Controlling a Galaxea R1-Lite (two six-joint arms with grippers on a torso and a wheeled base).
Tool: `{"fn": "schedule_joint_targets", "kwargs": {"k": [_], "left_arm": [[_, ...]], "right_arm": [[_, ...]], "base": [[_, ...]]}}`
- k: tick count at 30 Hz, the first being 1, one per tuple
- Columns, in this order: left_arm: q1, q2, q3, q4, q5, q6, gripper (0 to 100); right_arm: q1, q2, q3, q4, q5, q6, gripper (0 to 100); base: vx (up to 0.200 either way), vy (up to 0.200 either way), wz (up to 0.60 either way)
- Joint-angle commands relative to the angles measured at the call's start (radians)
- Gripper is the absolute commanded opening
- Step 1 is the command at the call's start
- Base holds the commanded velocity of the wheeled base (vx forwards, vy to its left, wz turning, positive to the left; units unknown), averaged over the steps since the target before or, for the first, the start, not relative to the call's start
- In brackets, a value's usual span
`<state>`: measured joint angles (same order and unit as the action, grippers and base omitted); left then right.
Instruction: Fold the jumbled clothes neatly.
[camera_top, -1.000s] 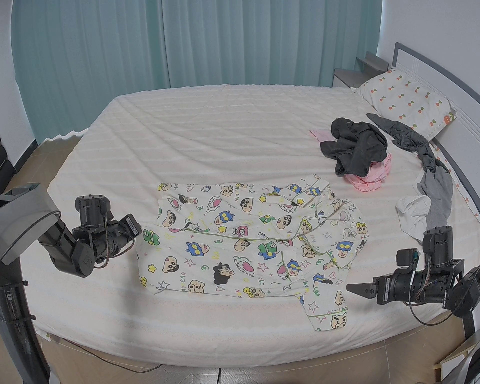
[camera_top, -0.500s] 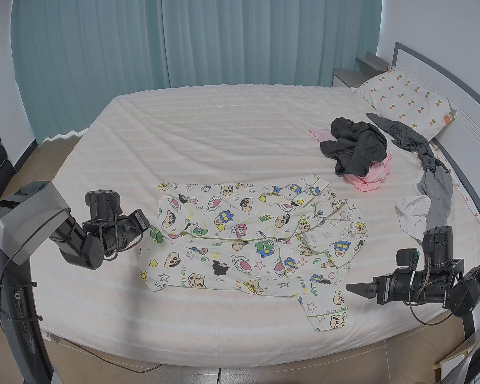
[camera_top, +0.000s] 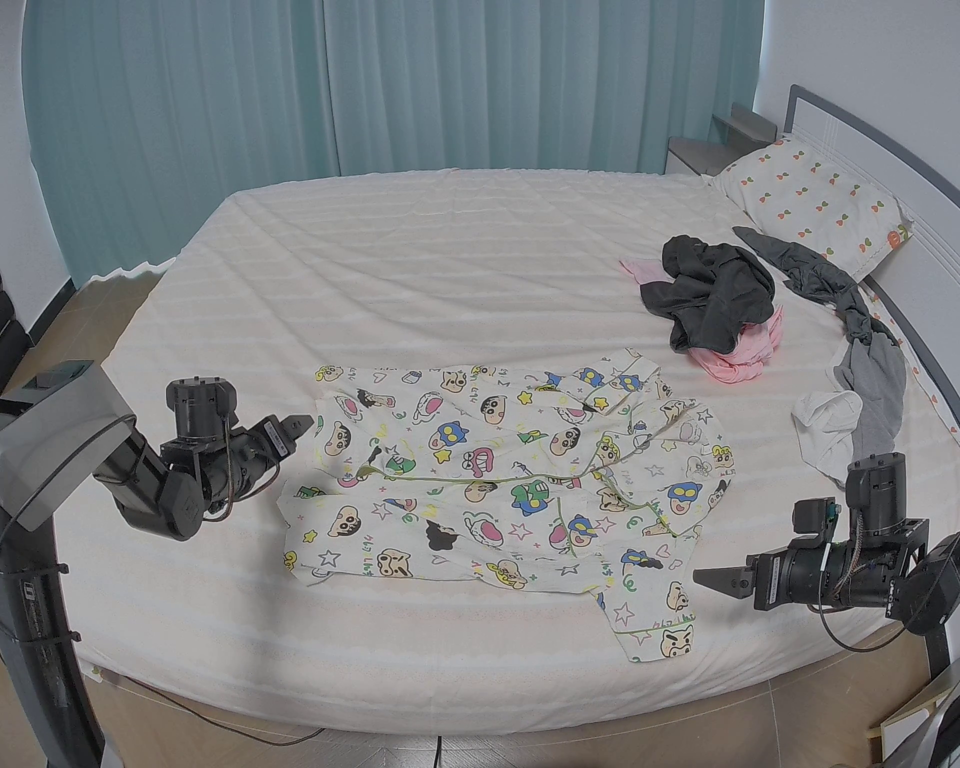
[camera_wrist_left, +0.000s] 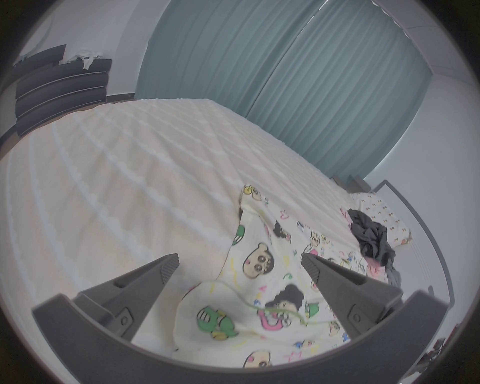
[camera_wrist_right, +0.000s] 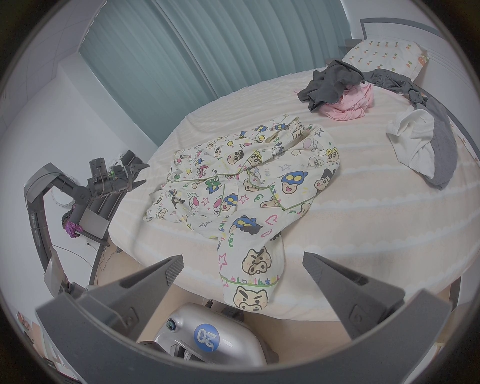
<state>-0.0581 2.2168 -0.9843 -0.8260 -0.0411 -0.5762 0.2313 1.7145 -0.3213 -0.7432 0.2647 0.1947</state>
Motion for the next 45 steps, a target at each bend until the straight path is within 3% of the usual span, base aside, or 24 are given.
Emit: {"fn": "schedule_joint_targets", "kwargs": {"k": [1, 4, 6, 10, 13, 20, 22, 23, 28, 33, 45], "left_arm": [[0.000, -0.178, 0.309, -0.005, -0.187, 0.133, 100], [0.007, -0.252, 0.458, -0.004, -0.280, 0.292, 100], [0.007, -0.299, 0.550, -0.001, -0.301, 0.383, 100], [-0.002, -0.333, 0.662, 0.004, -0.289, 0.538, 100], [-0.022, -0.321, 0.700, -0.001, -0.226, 0.607, 100], [-0.115, -0.215, 0.696, -0.028, -0.053, 0.592, 100], [-0.115, -0.215, 0.696, -0.028, -0.053, 0.592, 100], [-0.198, -0.124, 0.687, -0.139, 0.073, 0.480, 100], [-0.279, 0.024, 0.690, -0.363, 0.219, 0.369, 100], [-0.289, 0.095, 0.690, -0.456, 0.285, 0.358, 100], [-0.284, 0.112, 0.664, -0.489, 0.308, 0.349, 100]], "right_arm": [[0.000, -0.016, 0.001, 0.001, 0.001, 0.002, 100], [0.000, -0.019, 0.001, 0.001, 0.001, 0.002, 100], [0.000, -0.019, 0.001, 0.001, 0.001, 0.002, 100], [0.000, -0.019, 0.001, 0.001, 0.001, 0.002, 100], [0.000, -0.018, 0.001, 0.001, 0.001, 0.002, 100], [0.000, -0.022, 0.001, 0.001, 0.001, 0.000, 100], [0.000, -0.022, 0.001, 0.001, 0.001, 0.000, 100], [0.000, -0.024, 0.001, 0.001, 0.001, 0.000, 100], [-0.001, -0.026, 0.001, 0.001, 0.001, 0.000, 100], [0.000, -0.024, 0.001, 0.002, 0.001, 0.000, 100], [0.005, -0.021, 0.002, 0.002, 0.001, 0.000, 100]], "base": [[0.000, 0.000, 0.00], [0.000, 0.000, 0.00], [0.000, 0.000, 0.00], [0.000, 0.000, 0.00], [0.000, 0.000, 0.00], [0.000, 0.000, 0.00], [0.000, 0.000, 0.00], [0.000, 0.000, 0.00], [0.000, 0.000, 0.00], [0.000, 0.000, 0.00], [0.000, 0.000, 0.00]]}}
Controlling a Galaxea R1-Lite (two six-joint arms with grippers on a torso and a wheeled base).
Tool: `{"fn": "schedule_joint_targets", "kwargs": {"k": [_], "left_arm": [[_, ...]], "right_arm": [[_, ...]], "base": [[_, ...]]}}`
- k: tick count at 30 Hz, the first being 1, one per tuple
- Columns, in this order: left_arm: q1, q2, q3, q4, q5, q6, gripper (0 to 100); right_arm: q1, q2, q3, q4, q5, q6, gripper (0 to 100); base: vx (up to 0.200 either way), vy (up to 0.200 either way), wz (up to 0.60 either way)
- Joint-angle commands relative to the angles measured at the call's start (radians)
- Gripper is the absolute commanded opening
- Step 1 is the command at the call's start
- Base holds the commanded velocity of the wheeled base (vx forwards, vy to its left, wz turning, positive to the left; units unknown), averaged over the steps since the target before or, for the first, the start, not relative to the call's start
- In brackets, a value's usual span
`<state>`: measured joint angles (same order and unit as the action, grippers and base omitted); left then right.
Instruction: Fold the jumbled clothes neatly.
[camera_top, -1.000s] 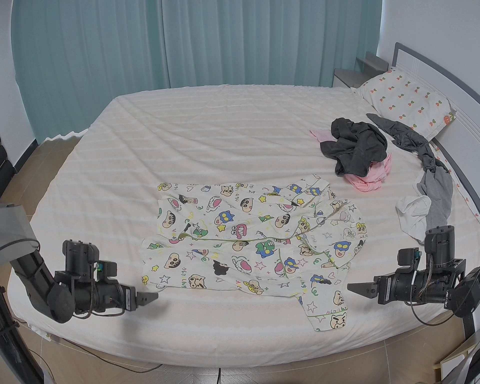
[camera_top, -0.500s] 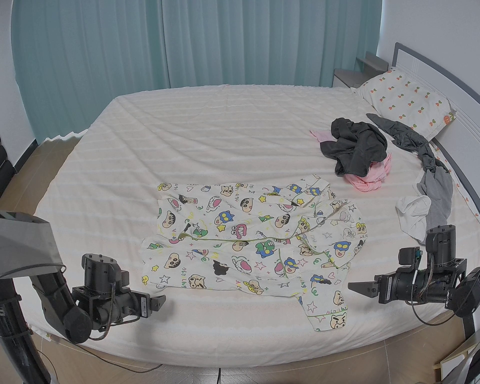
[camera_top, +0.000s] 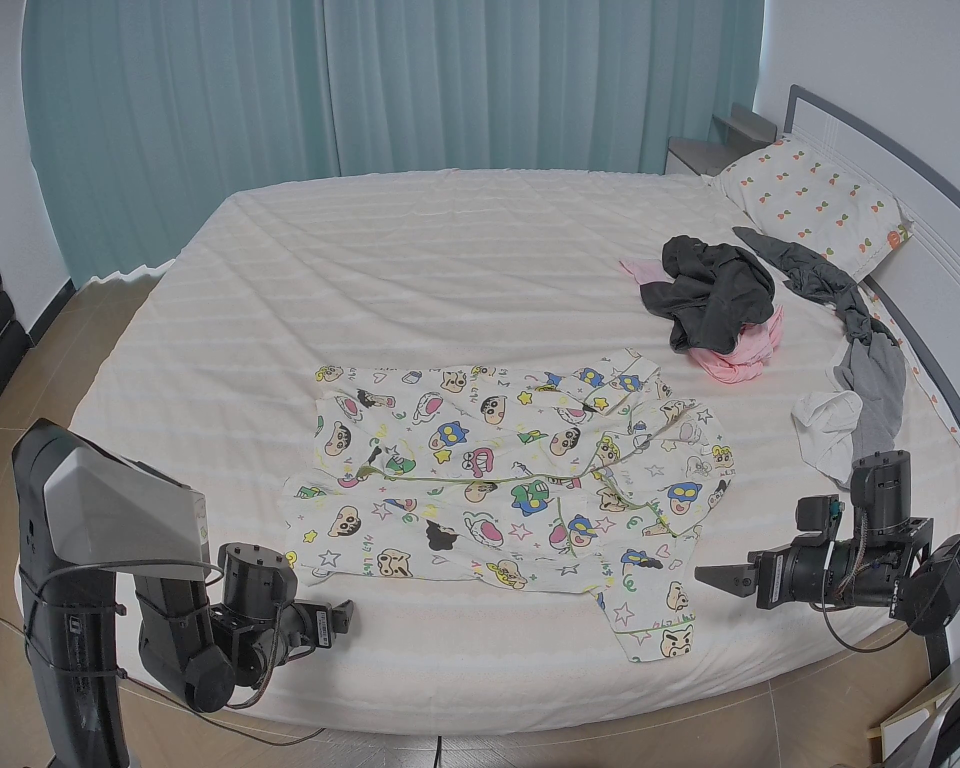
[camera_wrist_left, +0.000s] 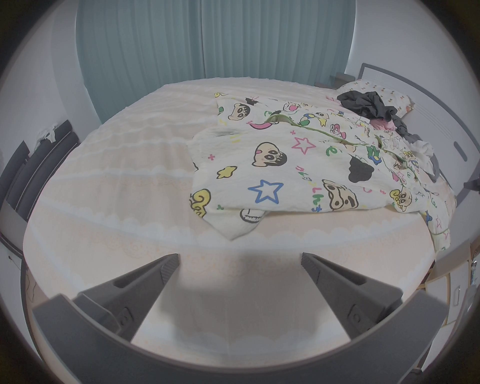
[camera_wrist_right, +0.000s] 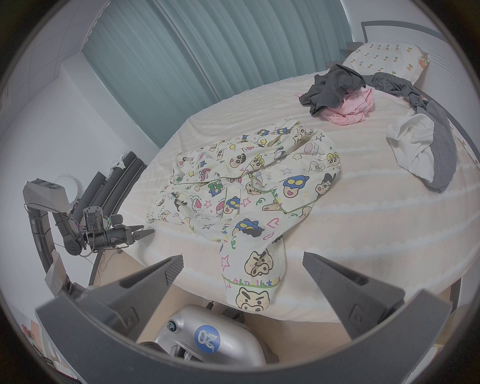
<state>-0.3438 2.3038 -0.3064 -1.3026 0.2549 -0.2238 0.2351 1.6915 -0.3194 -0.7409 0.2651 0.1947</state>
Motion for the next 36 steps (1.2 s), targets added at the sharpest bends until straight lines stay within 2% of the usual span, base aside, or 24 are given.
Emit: {"fn": "schedule_joint_targets", "kwargs": {"k": [1, 14, 15, 31, 36], "left_arm": [[0.002, 0.026, -0.022, -0.026, 0.027, -0.005, 100], [0.012, 0.048, -0.066, -0.047, 0.046, 0.001, 100], [0.012, 0.046, -0.066, -0.049, 0.046, 0.003, 0], [0.071, 0.005, -0.054, -0.044, 0.060, 0.043, 0], [0.108, -0.075, -0.014, -0.029, 0.015, 0.070, 0]], "right_arm": [[0.001, 0.002, 0.003, 0.000, 0.000, 0.000, 100], [0.007, 0.002, 0.006, 0.000, 0.000, 0.000, 100], [0.007, 0.002, 0.006, -0.002, 0.000, 0.000, 100], [0.010, -0.006, 0.008, 0.000, 0.000, 0.000, 100], [0.010, -0.007, 0.009, 0.000, 0.000, 0.000, 100]], "base": [[0.000, 0.000, 0.00], [0.000, 0.000, 0.00], [0.000, 0.000, 0.00], [0.000, 0.000, 0.00], [0.000, 0.000, 0.00]]}}
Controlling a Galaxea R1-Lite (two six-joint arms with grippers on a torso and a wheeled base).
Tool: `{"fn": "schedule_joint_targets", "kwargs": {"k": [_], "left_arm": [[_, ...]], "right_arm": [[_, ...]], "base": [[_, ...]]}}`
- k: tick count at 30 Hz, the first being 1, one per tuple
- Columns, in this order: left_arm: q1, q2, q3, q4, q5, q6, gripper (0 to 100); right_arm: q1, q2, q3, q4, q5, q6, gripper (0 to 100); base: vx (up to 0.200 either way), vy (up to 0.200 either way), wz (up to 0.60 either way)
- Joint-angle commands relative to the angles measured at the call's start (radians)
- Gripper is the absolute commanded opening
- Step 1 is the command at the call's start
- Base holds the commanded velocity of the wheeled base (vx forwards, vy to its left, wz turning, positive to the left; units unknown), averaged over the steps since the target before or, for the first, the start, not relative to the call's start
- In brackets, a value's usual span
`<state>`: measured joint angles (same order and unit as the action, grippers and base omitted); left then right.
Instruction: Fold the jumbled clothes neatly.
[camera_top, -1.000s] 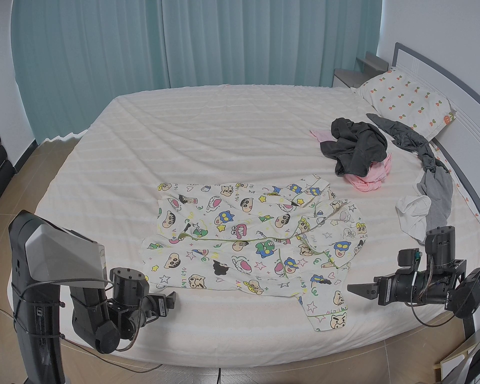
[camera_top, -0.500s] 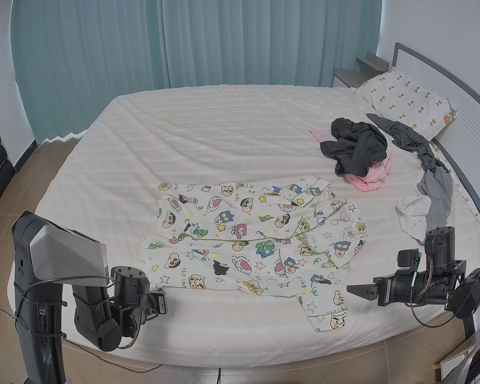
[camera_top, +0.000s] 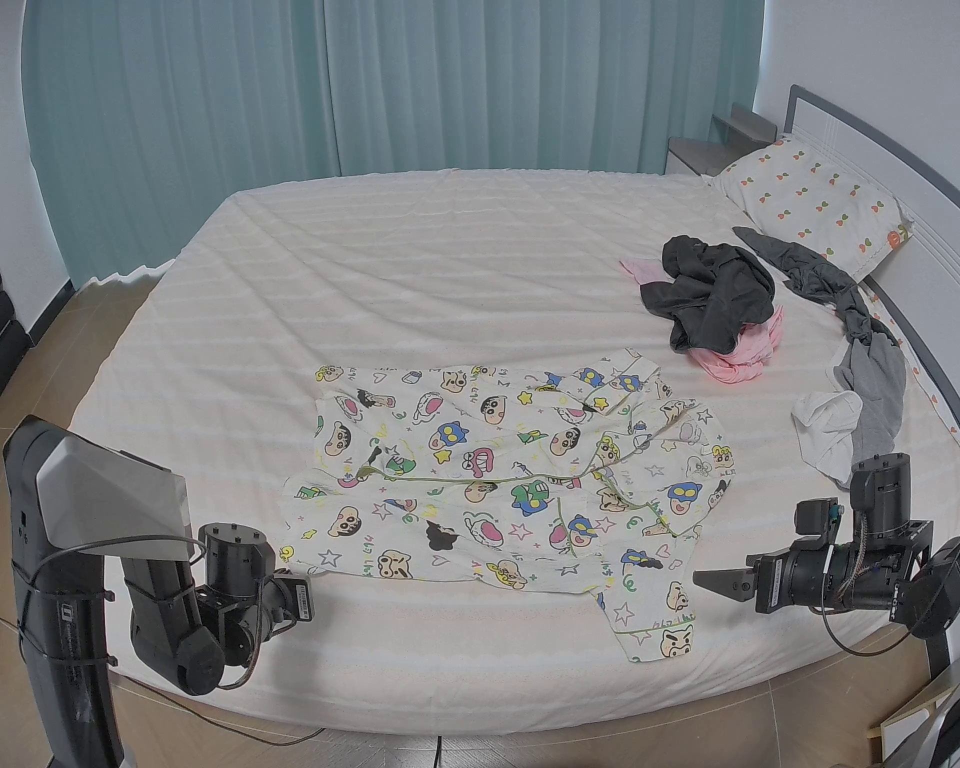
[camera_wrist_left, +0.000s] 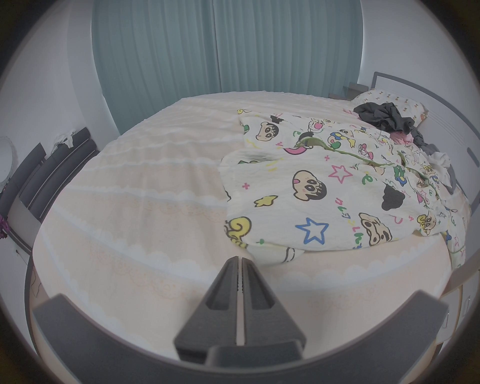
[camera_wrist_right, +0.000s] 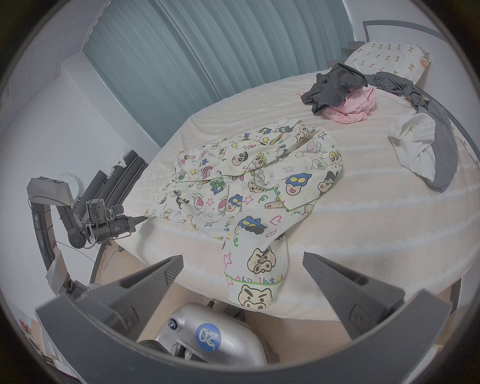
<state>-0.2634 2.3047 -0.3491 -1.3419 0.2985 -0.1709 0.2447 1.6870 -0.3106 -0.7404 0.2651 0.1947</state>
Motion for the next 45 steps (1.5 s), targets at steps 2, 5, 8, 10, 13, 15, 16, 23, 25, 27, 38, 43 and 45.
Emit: {"fn": "schedule_joint_targets", "kwargs": {"k": [2, 5, 8, 10, 13, 15, 16, 23, 25, 27, 38, 43, 45], "left_arm": [[0.032, -0.090, 0.033, 0.024, -0.041, 0.024, 0], [0.058, -0.128, 0.035, 0.098, -0.075, 0.030, 0], [0.061, -0.131, 0.038, 0.099, -0.119, 0.024, 0], [0.061, -0.125, 0.042, 0.099, -0.137, 0.024, 0], [0.058, -0.108, 0.036, 0.099, -0.144, 0.025, 0], [0.052, -0.096, 0.030, 0.099, -0.144, 0.025, 100], [0.044, -0.090, 0.027, 0.099, -0.145, 0.025, 100], [0.015, -0.062, -0.016, 0.099, -0.144, 0.024, 100], [0.007, -0.050, -0.030, 0.098, -0.141, 0.025, 100], [0.001, -0.037, -0.039, 0.098, -0.141, 0.027, 100], [-0.013, -0.002, -0.067, 0.098, -0.130, 0.053, 0], [0.004, -0.002, -0.065, 0.098, -0.128, 0.106, 0], [0.006, -0.007, -0.068, 0.098, -0.118, 0.114, 0]], "right_arm": [[0.001, -0.003, 0.001, 0.000, 0.000, 0.000, 100], [0.001, -0.003, 0.001, 0.000, 0.000, 0.000, 100], [-0.001, -0.003, -0.001, 0.000, 0.000, 0.000, 100], [-0.001, -0.003, -0.001, -0.002, 0.000, 0.000, 100], [-0.001, -0.003, -0.001, 0.000, 0.000, 0.000, 100], [-0.001, -0.003, -0.001, -0.002, 0.000, 0.000, 100], [-0.001, -0.003, -0.001, 0.000, 0.000, 0.000, 100], [-0.001, -0.003, -0.001, 0.000, 0.000, 0.000, 100], [-0.001, -0.003, -0.001, -0.002, 0.000, 0.000, 100], [-0.001, -0.003, -0.001, 0.000, 0.000, 0.000, 100], [-0.001, -0.003, -0.001, -0.002, 0.000, 0.000, 100], [0.001, -0.004, 0.001, -0.002, 0.000, 0.000, 100], [0.001, -0.004, 0.004, -0.002, 0.000, -0.001, 100]], "base": [[0.000, 0.000, 0.00], [0.000, 0.000, 0.00], [0.000, 0.000, 0.00], [0.000, 0.000, 0.00], [0.000, 0.000, 0.00], [0.000, 0.000, 0.00], [0.000, 0.000, 0.00], [0.000, 0.000, 0.00], [0.000, 0.000, 0.00], [0.000, 0.000, 0.00], [0.000, 0.000, 0.00], [0.000, 0.000, 0.00], [0.000, 0.000, 0.00]]}}
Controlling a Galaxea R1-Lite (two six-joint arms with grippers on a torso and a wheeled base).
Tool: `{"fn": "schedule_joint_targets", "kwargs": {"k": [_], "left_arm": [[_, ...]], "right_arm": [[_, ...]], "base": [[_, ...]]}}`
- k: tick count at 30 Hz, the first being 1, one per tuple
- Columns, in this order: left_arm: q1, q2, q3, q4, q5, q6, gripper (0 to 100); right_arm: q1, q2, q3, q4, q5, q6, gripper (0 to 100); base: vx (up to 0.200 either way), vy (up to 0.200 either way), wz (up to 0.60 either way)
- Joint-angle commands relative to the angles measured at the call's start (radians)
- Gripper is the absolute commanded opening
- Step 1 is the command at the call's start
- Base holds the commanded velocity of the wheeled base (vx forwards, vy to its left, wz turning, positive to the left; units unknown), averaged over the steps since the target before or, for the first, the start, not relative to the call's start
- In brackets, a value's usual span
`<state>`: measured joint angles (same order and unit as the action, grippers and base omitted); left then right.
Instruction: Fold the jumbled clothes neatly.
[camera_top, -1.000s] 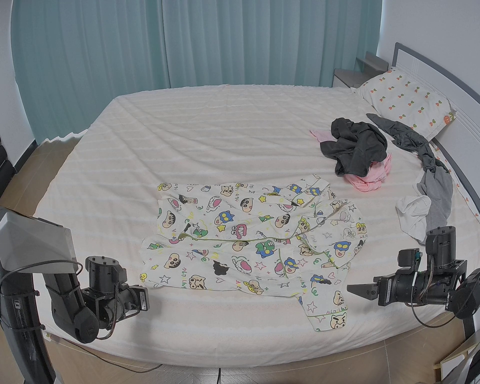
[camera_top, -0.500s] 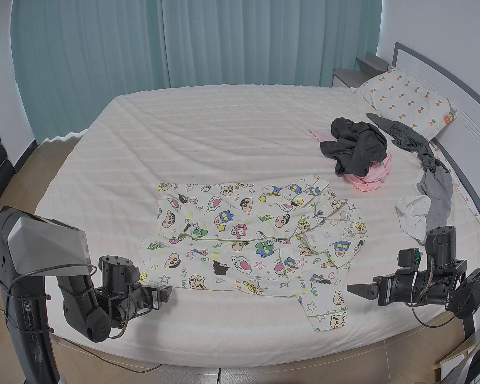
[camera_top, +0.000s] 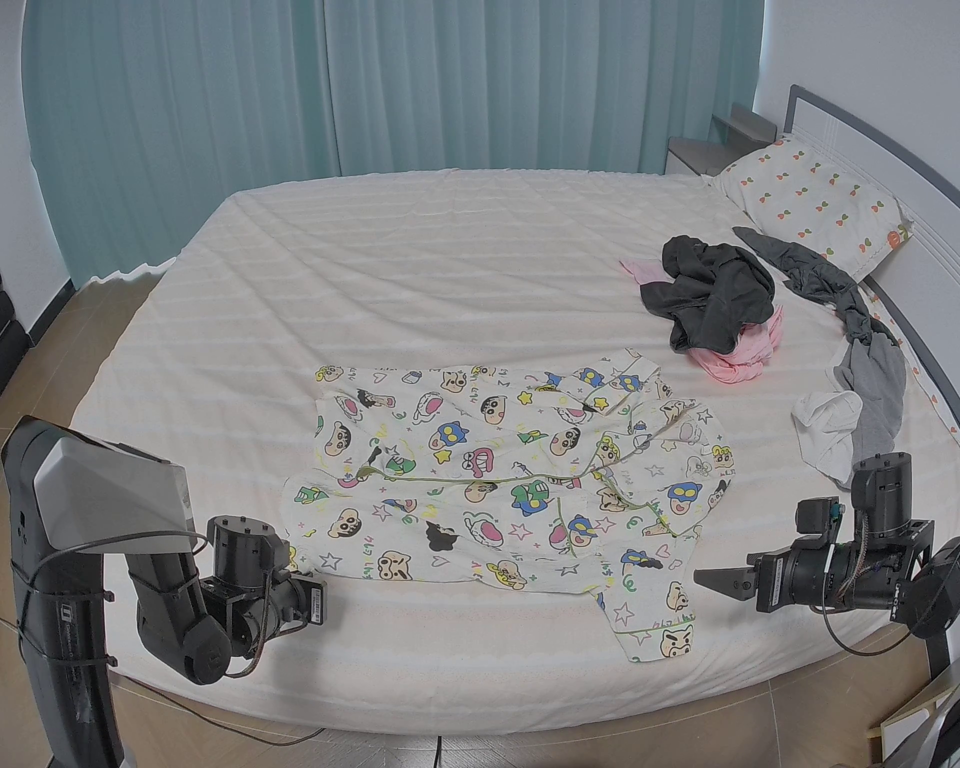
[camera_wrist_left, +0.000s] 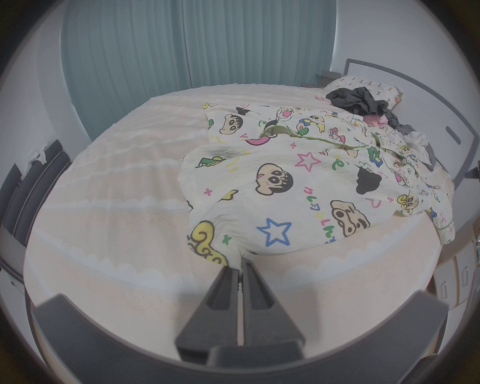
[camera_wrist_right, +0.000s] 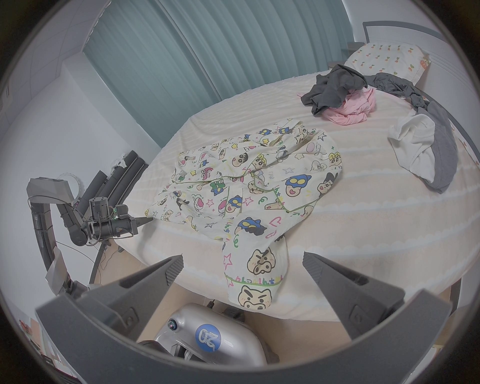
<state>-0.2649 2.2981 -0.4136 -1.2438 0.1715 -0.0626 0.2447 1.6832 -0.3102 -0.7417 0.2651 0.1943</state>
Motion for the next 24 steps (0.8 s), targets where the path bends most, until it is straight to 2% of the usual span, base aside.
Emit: {"fn": "schedule_joint_targets", "kwargs": {"k": [1, 13, 15, 24], "left_arm": [[0.009, -0.002, -0.004, 0.000, 0.017, 0.009, 0], [0.042, -0.109, 0.035, 0.027, 0.017, 0.056, 0], [0.069, -0.143, 0.027, 0.081, -0.004, 0.067, 0], [0.098, -0.266, 0.022, 0.259, -0.124, 0.072, 0]], "right_arm": [[0.001, 0.000, 0.003, -0.001, 0.000, -0.003, 100], [0.001, 0.000, 0.003, -0.001, 0.000, -0.016, 100], [0.001, 0.000, 0.003, -0.001, 0.000, -0.016, 100], [0.001, -0.007, 0.003, -0.001, 0.000, -0.016, 100]], "base": [[0.000, 0.000, 0.00], [0.000, 0.000, 0.00], [0.000, 0.000, 0.00], [0.000, 0.000, 0.00]]}}
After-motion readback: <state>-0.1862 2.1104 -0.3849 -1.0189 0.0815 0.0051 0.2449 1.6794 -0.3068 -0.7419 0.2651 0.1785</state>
